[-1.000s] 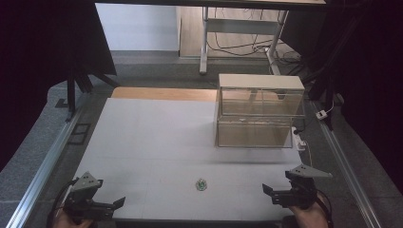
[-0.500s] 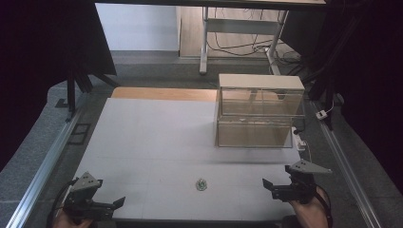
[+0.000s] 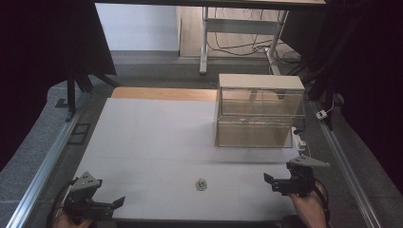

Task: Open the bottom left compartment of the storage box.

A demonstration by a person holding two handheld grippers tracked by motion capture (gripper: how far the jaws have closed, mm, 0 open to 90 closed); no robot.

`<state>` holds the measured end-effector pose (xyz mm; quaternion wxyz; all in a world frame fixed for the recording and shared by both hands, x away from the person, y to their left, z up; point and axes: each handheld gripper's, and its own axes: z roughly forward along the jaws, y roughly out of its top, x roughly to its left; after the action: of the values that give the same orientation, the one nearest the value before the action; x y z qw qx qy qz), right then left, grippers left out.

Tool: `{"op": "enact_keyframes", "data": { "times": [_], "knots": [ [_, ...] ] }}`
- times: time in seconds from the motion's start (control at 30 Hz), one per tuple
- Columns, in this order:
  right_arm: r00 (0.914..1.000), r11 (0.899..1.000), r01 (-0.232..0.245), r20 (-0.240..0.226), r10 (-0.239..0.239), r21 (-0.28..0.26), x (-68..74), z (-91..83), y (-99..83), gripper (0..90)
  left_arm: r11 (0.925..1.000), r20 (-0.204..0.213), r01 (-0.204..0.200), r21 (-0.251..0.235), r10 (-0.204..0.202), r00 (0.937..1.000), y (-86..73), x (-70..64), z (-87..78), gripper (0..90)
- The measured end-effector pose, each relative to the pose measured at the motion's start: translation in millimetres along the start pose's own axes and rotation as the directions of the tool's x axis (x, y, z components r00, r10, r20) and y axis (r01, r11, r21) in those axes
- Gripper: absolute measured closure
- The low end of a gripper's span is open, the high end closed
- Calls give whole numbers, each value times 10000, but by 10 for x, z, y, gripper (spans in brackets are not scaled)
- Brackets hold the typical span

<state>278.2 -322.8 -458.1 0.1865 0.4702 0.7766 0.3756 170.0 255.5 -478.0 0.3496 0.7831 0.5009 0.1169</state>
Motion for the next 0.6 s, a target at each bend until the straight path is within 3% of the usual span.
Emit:
{"op": "enact_keyframes", "data": {
  "times": [0.3, 0.6],
  "knots": [
    [9983, 9999, -6, 583, -1, 122, -69, 95, 56, 0, 10000, 2, 37, 5, -37, 10000, 1, 7, 0, 0],
    [9977, 10000, -91, 678, 89, 24, -168, 151, 118, 0, 10000, 8, 26, 5, -26, 10000, 0, 6, 0, 0]
  ]
}}
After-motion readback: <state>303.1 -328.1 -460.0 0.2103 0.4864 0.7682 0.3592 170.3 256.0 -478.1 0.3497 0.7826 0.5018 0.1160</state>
